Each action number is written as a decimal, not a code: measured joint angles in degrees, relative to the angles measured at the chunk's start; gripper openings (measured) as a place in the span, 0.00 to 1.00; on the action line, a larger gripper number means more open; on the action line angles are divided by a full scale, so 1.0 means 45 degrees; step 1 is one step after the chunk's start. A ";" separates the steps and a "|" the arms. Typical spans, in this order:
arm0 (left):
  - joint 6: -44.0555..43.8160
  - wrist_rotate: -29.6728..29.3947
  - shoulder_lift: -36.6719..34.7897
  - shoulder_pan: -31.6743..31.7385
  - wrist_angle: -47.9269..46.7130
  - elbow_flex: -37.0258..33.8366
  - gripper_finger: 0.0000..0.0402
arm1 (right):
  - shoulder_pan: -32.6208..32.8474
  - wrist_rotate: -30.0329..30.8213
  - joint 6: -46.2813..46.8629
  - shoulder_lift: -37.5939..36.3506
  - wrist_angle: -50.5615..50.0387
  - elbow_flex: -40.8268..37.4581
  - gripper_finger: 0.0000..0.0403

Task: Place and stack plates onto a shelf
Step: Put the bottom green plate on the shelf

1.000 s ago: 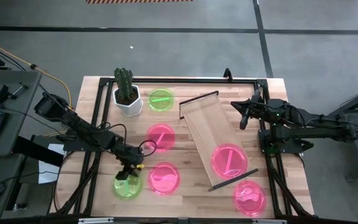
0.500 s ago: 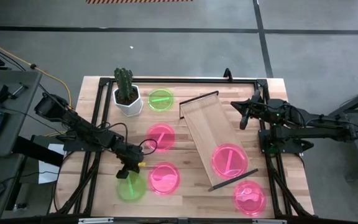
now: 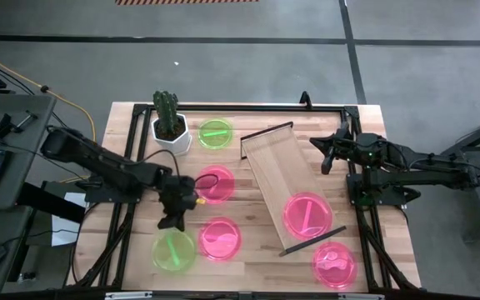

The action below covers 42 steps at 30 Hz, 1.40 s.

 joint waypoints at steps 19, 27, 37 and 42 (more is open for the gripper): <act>0.2008 -0.9494 0.0754 0.4371 0.4003 0.6838 0.00 | -0.0005 0.0330 -0.0032 0.0000 0.0005 0.0000 0.00; -0.0143 -0.9751 0.3578 0.5195 0.5312 0.6787 0.00 | -0.0005 0.0568 -0.0032 0.0000 0.0005 0.0000 0.00; -0.0340 -0.9217 0.4629 0.5173 0.6974 0.6814 0.00 | -0.0004 0.0573 -0.0003 0.0000 0.0005 0.0000 0.00; -0.0078 -0.9232 0.4636 0.4970 0.7105 0.6819 0.01 | -0.0001 0.0573 0.0002 0.0000 0.0005 0.0000 0.00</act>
